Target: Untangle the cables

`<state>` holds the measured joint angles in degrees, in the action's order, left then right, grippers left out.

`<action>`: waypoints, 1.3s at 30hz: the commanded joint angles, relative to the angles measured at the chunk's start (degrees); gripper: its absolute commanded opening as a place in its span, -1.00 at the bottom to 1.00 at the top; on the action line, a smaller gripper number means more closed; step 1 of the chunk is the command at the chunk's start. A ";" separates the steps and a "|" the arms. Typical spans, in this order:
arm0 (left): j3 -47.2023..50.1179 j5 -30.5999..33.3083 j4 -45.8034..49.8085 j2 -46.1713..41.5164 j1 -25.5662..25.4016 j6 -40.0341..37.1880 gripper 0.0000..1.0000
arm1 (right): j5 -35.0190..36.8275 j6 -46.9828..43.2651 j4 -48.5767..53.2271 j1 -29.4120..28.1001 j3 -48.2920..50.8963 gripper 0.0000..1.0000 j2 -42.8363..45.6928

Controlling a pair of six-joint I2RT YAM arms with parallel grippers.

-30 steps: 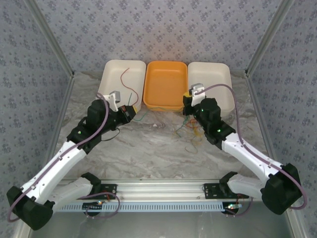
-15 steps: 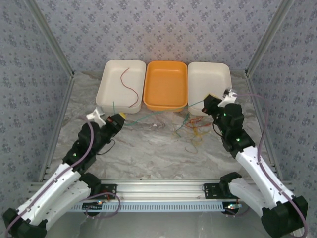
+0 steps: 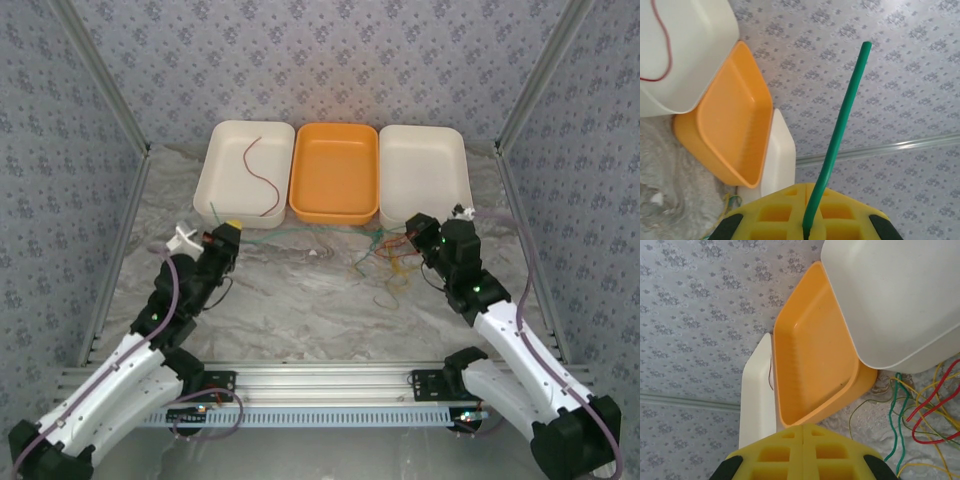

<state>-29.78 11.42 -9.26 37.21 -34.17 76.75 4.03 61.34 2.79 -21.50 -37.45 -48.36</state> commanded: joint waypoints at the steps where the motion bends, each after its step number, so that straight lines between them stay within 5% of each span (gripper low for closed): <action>1: -8.55 -7.20 -5.68 8.29 0.25 -6.83 -1.00 | -0.20 -15.21 8.02 -1.09 -7.12 -1.00 -2.67; 7: -26.27 -17.14 3.12 21.37 0.07 -22.11 -1.00 | 0.31 -35.06 22.26 -1.02 -13.88 -0.01 -0.73; 11: -36.90 -20.30 13.05 27.73 0.04 -33.14 -1.00 | 4.16 -43.95 23.85 -2.08 -15.91 0.22 6.13; 19: -46.58 -24.06 22.04 34.33 0.06 -46.07 -1.00 | -3.96 -56.65 23.15 -4.08 -22.27 0.33 6.50; 29: -51.12 -39.92 24.28 38.23 0.02 -50.92 -1.00 | -24.44 -71.81 26.00 -7.68 -28.55 0.59 -10.62; 39: -51.34 -43.60 23.73 39.17 0.03 -49.82 -1.00 | -24.34 -74.51 22.71 -8.30 -28.29 0.59 -19.89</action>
<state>-79.26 -29.63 15.29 76.36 -34.15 27.44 -17.78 -10.61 25.85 -29.52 -64.12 -66.81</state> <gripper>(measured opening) 0.067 0.802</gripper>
